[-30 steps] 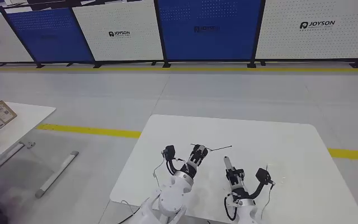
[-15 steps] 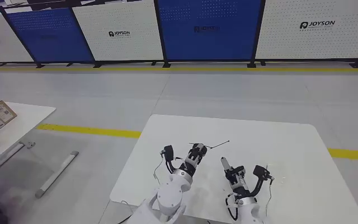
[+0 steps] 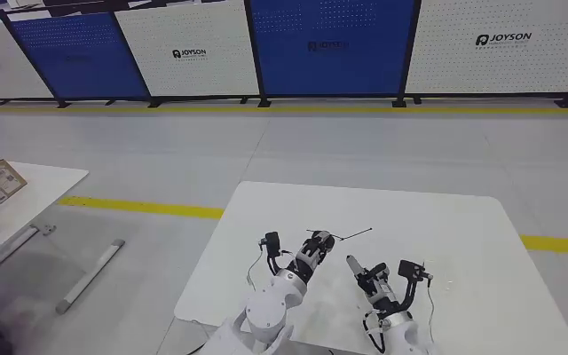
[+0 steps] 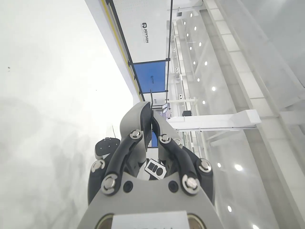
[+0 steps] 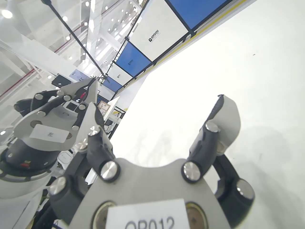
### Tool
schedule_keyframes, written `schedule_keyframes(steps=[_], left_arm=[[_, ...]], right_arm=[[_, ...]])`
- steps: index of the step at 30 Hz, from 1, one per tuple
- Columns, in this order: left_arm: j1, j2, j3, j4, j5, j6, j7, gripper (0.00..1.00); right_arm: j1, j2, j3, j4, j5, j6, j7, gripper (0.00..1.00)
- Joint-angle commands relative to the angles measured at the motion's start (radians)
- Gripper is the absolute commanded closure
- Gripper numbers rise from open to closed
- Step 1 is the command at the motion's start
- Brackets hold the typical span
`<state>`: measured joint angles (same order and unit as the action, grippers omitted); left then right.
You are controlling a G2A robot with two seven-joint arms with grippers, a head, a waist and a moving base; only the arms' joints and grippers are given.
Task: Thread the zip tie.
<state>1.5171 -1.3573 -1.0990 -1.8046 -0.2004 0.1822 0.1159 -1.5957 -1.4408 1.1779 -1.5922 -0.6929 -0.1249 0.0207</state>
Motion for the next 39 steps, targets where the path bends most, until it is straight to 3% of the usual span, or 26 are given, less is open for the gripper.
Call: schedule_keyframes(steps=[1, 6, 15, 18, 22, 24, 25, 26, 32, 39], left_arm=[[0.0, -0.001, 0.002, -0.002, -0.012, -0.009, -0.007, 1.0], [0.008, -0.002, -0.001, -0.012, -0.066, -0.004, -0.02, 1.0], [0.008, -0.003, -0.001, -0.011, -0.069, -0.004, -0.022, 1.0], [0.007, -0.003, 0.007, -0.008, -0.068, -0.011, -0.026, 1.0], [0.005, -0.004, 0.015, -0.009, -0.06, -0.011, -0.022, 1.0], [0.0, -0.005, 0.02, -0.003, -0.053, -0.009, -0.015, 1.0], [-0.002, -0.005, 0.022, -0.001, -0.053, -0.008, -0.012, 1.0], [-0.004, -0.006, 0.024, 0.002, -0.053, -0.008, -0.01, 1.0], [-0.013, -0.008, 0.045, 0.013, -0.03, 0.003, -0.005, 1.0], [-0.02, -0.01, 0.06, 0.022, -0.013, 0.007, -0.004, 1.0]], right_arm=[[0.003, -0.001, -0.02, 0.006, -0.081, 0.034, -0.039, 0.0], [0.035, -0.005, -0.061, 0.048, -0.19, 0.078, -0.102, 0.0], [0.037, -0.005, -0.062, 0.053, -0.194, 0.082, -0.098, 0.0], [0.041, -0.004, -0.058, 0.054, -0.161, 0.053, -0.081, 0.0], [0.049, -0.004, -0.058, 0.054, -0.162, 0.072, -0.081, 0.0], [0.053, -0.005, -0.064, 0.054, -0.171, 0.081, -0.085, 0.3], [0.055, -0.005, -0.067, 0.055, -0.175, 0.083, -0.085, 0.51], [0.057, -0.005, -0.071, 0.055, -0.179, 0.082, -0.083, 0.58], [0.061, -0.004, -0.073, 0.056, -0.166, 0.049, -0.08, 0.65], [0.054, 0.0, -0.069, 0.046, -0.166, 0.024, -0.088, 0.65]])
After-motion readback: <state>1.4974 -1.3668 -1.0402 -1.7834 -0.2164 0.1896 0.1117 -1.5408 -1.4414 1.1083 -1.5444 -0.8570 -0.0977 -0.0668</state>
